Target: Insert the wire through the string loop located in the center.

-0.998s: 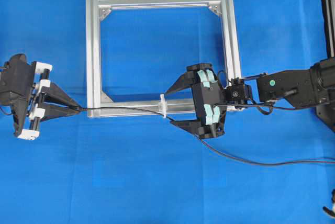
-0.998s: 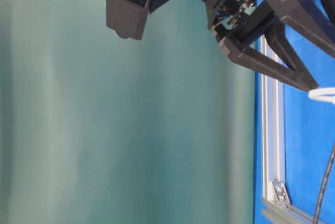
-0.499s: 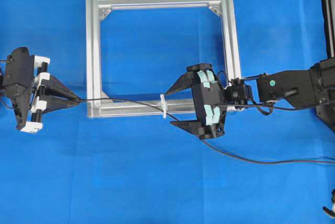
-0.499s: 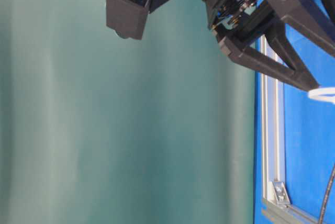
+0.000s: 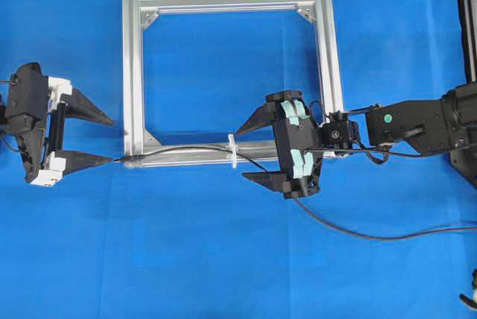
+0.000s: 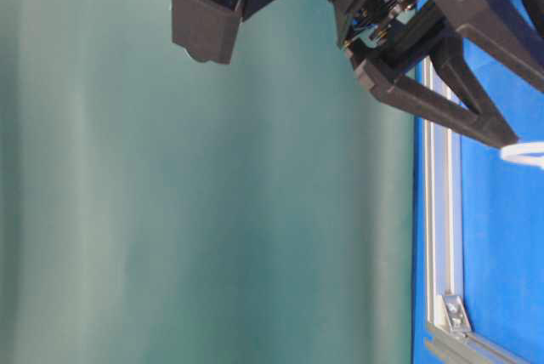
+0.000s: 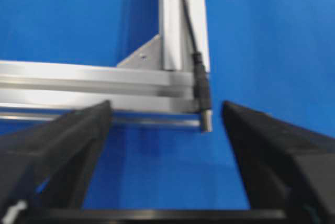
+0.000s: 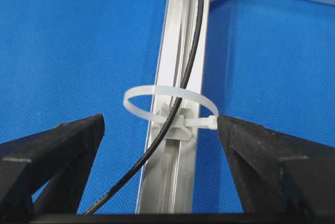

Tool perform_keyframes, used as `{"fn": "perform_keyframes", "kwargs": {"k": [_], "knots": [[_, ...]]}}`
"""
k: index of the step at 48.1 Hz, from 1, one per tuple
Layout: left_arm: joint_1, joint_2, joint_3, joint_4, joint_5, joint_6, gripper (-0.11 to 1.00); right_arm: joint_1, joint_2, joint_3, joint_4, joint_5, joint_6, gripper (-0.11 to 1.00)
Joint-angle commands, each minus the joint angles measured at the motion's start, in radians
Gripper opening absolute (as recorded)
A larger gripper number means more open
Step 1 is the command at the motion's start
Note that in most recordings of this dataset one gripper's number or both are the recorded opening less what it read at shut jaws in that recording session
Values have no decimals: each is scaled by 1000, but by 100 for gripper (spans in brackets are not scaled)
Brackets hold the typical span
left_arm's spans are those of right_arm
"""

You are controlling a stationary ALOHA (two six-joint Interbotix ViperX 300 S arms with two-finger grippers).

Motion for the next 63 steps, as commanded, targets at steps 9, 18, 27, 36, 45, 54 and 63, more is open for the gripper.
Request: {"fn": "perform_keyframes", "kwargs": {"k": [9, 18, 27, 36, 45, 54, 63], "knots": [[3, -3, -17, 3, 17, -3, 89, 3, -32, -17, 0, 11, -2, 98], [5, -12, -29, 3, 15, -3, 89, 3, -54, -17, 0, 34, -2, 98], [3, -37, -61, 3, 58, 5, 89, 3, -109, -17, 2, 81, -2, 98], [3, -81, -84, 3, 141, 8, 89, 2, -175, -17, 0, 143, -3, 98], [9, -132, -78, 3, 156, 8, 89, 3, -239, -9, 0, 190, -3, 98], [21, -167, -78, 3, 164, 8, 89, 3, -259, -8, 0, 201, -3, 98], [25, -176, -77, 3, 173, 8, 89, 2, -259, -8, 0, 202, -2, 98]]}}
